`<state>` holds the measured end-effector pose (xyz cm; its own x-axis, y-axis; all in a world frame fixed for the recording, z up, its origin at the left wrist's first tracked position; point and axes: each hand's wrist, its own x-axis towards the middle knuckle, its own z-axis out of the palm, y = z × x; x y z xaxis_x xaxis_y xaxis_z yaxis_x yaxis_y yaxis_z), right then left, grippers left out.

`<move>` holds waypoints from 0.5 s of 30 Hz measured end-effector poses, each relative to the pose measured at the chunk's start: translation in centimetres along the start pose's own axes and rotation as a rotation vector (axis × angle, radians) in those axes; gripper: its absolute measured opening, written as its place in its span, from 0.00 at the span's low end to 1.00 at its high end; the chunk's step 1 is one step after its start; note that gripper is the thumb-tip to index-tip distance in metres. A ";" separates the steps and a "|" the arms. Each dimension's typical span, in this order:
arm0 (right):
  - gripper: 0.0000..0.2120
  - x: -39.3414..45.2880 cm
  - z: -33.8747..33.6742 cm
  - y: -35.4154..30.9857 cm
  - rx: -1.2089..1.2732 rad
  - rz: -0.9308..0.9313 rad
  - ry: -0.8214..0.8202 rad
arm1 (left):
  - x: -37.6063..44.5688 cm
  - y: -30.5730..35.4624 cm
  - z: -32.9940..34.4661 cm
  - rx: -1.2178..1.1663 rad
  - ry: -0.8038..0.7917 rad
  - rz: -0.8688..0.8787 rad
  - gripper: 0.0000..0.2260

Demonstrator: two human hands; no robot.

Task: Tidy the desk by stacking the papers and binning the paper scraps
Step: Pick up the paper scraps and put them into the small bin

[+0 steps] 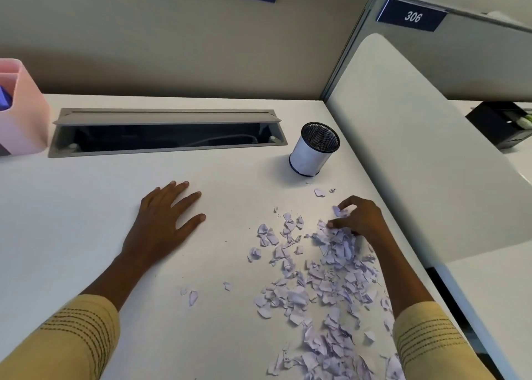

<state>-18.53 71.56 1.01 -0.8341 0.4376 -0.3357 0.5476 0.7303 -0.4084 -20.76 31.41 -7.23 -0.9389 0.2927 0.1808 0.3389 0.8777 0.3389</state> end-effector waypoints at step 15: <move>0.09 1.1 -4.9 -6.4 0.454 -0.165 -0.090 | 0.0 0.1 -0.1 -0.015 0.007 -0.002 0.28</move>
<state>-23.25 69.95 7.45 -0.9141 0.2733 -0.2995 0.3989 0.4749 -0.7844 -20.70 31.48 -7.08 -0.9391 0.2885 0.1865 0.3381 0.8723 0.3532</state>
